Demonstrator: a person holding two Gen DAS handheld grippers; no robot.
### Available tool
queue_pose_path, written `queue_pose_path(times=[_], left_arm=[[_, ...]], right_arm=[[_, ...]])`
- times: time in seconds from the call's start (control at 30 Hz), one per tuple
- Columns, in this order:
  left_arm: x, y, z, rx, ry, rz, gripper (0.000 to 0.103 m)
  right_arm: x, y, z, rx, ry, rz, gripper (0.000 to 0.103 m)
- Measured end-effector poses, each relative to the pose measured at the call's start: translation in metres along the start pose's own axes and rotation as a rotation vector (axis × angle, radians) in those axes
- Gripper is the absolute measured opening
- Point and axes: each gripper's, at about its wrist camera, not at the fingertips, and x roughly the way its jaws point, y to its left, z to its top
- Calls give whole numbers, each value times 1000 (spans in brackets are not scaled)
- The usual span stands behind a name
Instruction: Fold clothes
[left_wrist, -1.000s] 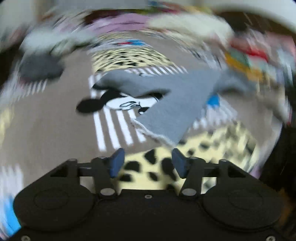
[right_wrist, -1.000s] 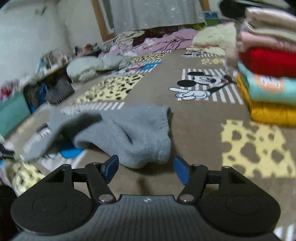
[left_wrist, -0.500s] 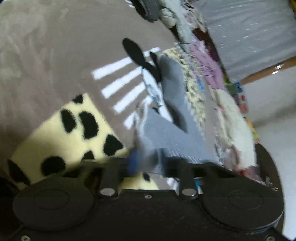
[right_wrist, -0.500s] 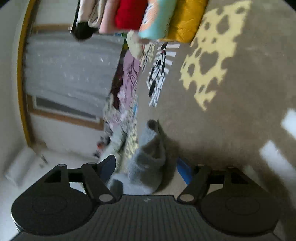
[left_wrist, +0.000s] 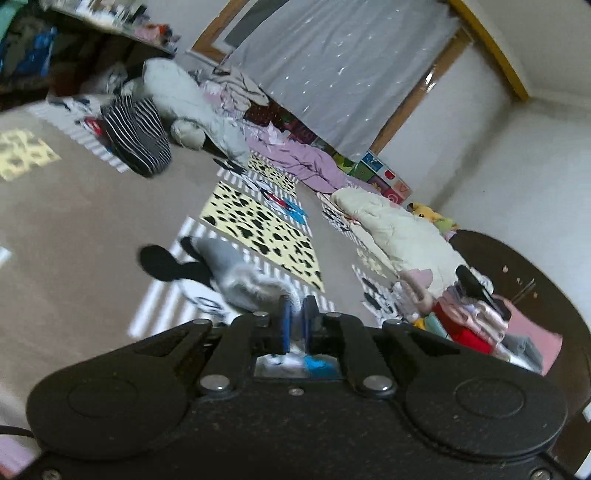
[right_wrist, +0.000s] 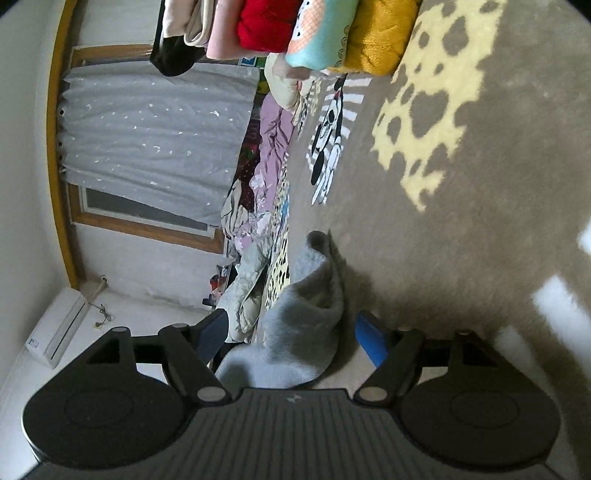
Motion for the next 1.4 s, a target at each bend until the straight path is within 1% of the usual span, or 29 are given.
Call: queue_pose_path(times=[0.1, 0.23, 0.3, 0.37, 0.4, 0.43, 0.5, 0.53, 0.6, 0.67, 0.73, 0.77, 0.83, 0.87, 0.9, 0.93, 0.97, 1.0, 1.07, 1.1, 1.13, 1.17, 1.2, 1.23, 1.27, 1.3, 1.33, 1.37, 1.4], left_arm=[[4, 22, -18, 9, 58, 60, 4], [30, 53, -43, -71, 144, 155, 4], [37, 60, -49, -108, 161, 166, 4], [37, 60, -50, -117, 157, 160, 4], [37, 59, -48, -116, 152, 155, 4], [38, 58, -47, -114, 145, 150, 4], [38, 57, -44, -120, 133, 138, 4], [38, 57, -42, -124, 127, 132, 4], [37, 56, -41, -132, 132, 119, 4], [42, 56, -45, -126, 170, 139, 4], [49, 62, -52, -138, 237, 174, 4], [51, 66, -56, -146, 265, 190, 4], [50, 71, -62, -162, 293, 207, 6], [47, 73, -63, -172, 283, 200, 7], [44, 74, -63, -181, 274, 193, 8], [42, 75, -63, -189, 267, 186, 20], [42, 76, -63, -199, 259, 187, 35], [43, 76, -63, -207, 252, 197, 38], [48, 77, -61, -211, 240, 220, 36], [52, 76, -61, -209, 234, 235, 35], [55, 74, -61, -202, 230, 250, 32], [59, 72, -60, -193, 228, 265, 11], [61, 69, -60, -185, 228, 275, 5], [63, 66, -60, -176, 229, 281, 4], [63, 63, -59, -169, 223, 284, 4], [60, 61, -57, -166, 210, 278, 4], [57, 61, -57, -166, 209, 269, 4], [55, 61, -57, -167, 213, 259, 4], [58, 60, -59, -151, 238, 265, 5]], right_arm=[[1, 2, 0, -10, 6, 1, 78], [6, 11, -6, -79, 37, -29, 78], [12, 20, -12, -153, 67, -66, 76], [23, 30, -22, -258, 106, -138, 70], [29, 34, -27, -303, 128, -170, 62], [35, 36, -33, -336, 156, -182, 44], [45, 45, -45, -430, 191, -199, 20], [43, 49, -47, -450, 172, -197, 17], [34, 53, -47, -434, 111, -170, 13], [15, 53, -42, -382, 41, -141, 11], [5, 50, -35, -319, 18, -155, 11], [4, 46, -33, -280, 33, -185, 11], [9, 36, -31, -198, 123, -255, 14], [9, 34, -30, -181, 137, -267, 15], [7, 35, -29, -182, 123, -261, 17], [6, 36, -29, -184, 108, -251, 20], [5, 37, -28, -185, 93, -241, 47], [4, 38, -27, -187, 78, -230, 79], [6, 35, -25, -186, 57, -231, 78], [7, 35, -23, -184, 47, -224, 74], [9, 33, -22, -187, 33, -215, 67], [12, 30, -22, -188, 29, -208, 62], [16, 26, -22, -185, 33, -205, 50], [20, 24, -22, -186, 44, -206, 43], [26, 24, -23, -200, 60, -205, 32], [29, 26, -26, -228, 77, -195, 23], [28, 32, -30, -271, 71, -190, 20], [21, 40, -32, -307, 34, -177, 20], [11, 50, -32, -333, -15, -153, 19]])
